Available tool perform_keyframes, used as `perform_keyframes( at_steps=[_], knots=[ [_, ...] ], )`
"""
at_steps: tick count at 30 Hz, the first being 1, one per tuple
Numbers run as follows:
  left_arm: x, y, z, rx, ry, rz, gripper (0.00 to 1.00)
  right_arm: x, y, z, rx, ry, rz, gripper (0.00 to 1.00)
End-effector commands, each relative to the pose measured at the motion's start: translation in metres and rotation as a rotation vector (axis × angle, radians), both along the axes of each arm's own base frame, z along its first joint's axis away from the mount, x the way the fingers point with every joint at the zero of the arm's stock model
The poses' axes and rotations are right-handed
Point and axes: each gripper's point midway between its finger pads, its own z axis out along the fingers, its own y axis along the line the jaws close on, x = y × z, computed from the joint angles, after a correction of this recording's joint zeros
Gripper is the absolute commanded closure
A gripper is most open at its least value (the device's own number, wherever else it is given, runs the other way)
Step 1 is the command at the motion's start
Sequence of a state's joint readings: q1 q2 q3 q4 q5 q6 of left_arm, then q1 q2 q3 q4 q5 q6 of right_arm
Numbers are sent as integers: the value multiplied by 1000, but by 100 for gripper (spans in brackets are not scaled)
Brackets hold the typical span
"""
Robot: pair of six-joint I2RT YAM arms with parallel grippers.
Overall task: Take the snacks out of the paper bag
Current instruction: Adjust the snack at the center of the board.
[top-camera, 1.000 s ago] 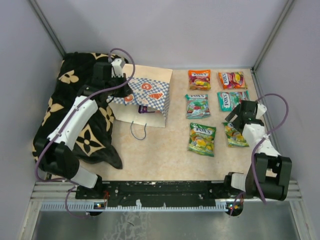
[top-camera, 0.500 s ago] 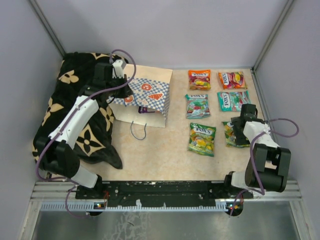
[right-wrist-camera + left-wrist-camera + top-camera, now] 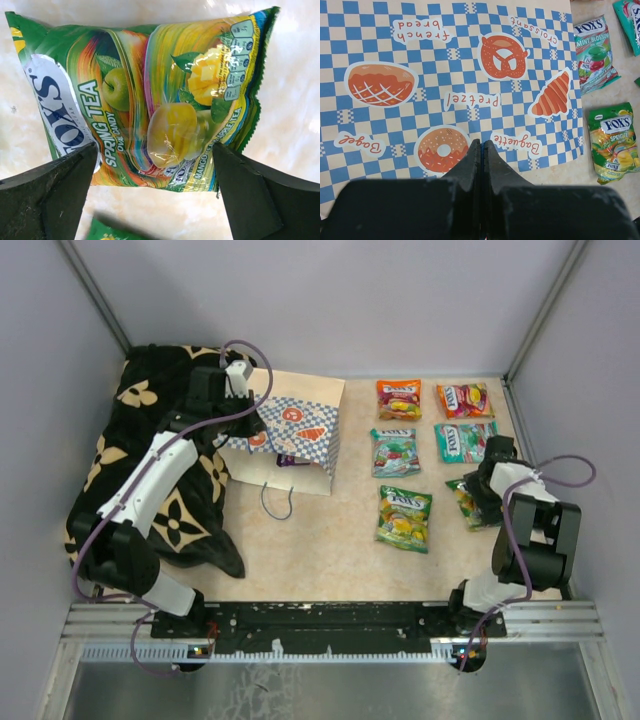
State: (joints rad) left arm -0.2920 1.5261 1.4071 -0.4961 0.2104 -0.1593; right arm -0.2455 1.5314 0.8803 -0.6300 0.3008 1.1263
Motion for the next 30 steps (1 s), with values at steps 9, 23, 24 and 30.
perform_keyframes(
  at_steps=[9, 23, 24, 30],
  knots=[
    [8, -3, -9, 11, 0, -12, 100, 29, -25, 34, -451, 109, 695, 1],
    [6, -3, -12, 17, 9, -16, 100, 31, -36, 146, -235, -389, 52, 1],
    [6, -3, -12, 17, 11, -18, 100, 22, -42, 138, -207, -320, -53, 1],
    [4, -6, -13, 7, 14, -33, 100, 14, -19, 69, 211, -17, -335, 1]
  ],
)
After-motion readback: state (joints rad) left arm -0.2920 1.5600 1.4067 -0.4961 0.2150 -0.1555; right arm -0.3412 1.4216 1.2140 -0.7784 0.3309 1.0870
